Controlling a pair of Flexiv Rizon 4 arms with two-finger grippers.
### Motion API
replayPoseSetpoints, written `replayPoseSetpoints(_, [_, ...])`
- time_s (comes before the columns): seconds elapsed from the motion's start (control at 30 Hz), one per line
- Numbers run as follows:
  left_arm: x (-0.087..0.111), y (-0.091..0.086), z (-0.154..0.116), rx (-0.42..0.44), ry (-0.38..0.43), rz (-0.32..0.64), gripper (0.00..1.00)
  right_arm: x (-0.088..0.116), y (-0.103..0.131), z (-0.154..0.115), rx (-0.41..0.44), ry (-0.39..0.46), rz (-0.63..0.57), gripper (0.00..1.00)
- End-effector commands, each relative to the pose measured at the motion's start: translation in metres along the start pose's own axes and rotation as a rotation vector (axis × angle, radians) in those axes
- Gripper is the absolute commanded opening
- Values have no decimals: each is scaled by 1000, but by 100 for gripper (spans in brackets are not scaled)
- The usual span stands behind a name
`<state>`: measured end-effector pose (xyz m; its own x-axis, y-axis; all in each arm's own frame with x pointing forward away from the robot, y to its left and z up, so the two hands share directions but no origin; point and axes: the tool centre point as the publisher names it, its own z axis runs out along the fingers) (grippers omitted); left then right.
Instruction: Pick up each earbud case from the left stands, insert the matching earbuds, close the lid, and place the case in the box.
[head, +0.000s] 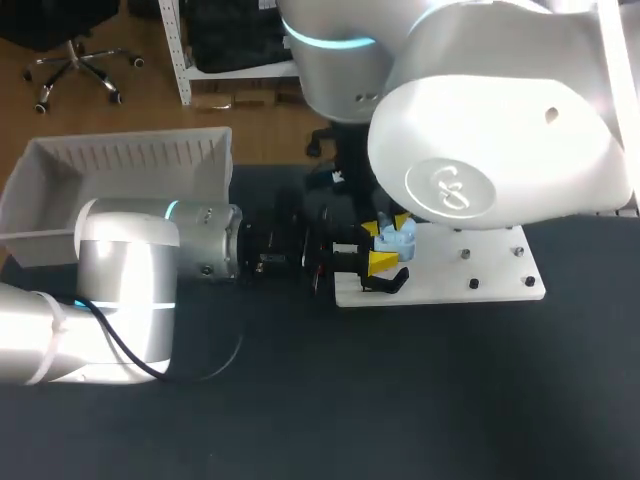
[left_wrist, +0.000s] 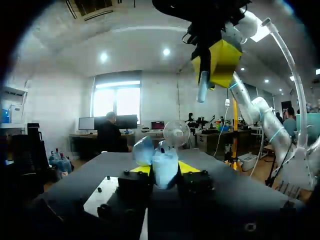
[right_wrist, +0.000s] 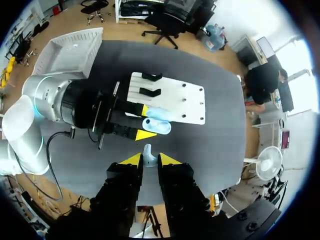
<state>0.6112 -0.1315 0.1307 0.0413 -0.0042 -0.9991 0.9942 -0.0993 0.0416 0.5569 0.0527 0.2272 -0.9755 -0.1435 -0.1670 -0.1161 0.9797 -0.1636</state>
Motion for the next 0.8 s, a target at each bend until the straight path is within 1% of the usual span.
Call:
replayPoseSetpoints(0.03, [0, 1, 0, 2, 2, -1, 0, -2, 1, 3, -20, 2, -33, 0])
replayPoseSetpoints(0.2, [0, 1, 0, 2, 2, -1, 0, -6, -3, 7, -68, 15, -100, 0])
replayPoseSetpoints(0.43, [0, 1, 0, 2, 2, -1, 0, -6, -3, 15, -72, 36, -187, 0])
replayPoseSetpoints(0.8, [0, 1, 0, 2, 2, -1, 0, -8, 0, 22, -47, 36, -197, 0])
